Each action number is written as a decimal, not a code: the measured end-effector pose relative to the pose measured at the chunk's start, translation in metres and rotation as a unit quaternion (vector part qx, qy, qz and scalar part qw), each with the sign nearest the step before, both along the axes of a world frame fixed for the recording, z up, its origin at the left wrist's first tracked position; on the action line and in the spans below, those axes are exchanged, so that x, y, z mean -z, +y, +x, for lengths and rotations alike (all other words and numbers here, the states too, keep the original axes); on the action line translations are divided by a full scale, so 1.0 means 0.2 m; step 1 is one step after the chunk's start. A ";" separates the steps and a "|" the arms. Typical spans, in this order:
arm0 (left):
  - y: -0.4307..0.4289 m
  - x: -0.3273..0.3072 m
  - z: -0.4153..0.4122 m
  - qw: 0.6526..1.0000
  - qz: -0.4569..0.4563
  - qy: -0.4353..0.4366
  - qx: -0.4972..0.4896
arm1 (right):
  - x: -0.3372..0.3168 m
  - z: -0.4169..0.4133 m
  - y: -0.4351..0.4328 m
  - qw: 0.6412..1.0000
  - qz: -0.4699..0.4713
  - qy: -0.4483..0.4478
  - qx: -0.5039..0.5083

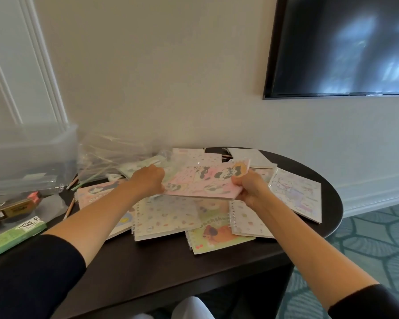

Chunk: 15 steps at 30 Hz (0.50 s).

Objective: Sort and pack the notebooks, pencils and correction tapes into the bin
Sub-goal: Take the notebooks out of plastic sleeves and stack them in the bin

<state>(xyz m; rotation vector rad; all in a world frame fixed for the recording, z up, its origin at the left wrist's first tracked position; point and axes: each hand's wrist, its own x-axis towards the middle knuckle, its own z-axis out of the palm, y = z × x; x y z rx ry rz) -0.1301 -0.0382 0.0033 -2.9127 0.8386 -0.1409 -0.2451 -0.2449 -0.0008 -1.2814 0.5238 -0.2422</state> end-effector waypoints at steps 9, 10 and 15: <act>0.00 -0.05 -0.02 0.999 -0.002 0.034 0.002 | 0.12 0.10 0.33 0.990 0.108 -0.074 -0.046; 0.01 -0.04 -0.02 0.999 -0.003 0.043 0.004 | 0.14 0.12 0.36 0.984 0.147 -0.075 -0.073; 0.06 -0.02 -0.01 0.997 -0.019 0.080 0.008 | 0.21 0.15 0.37 0.951 0.258 -0.013 -0.167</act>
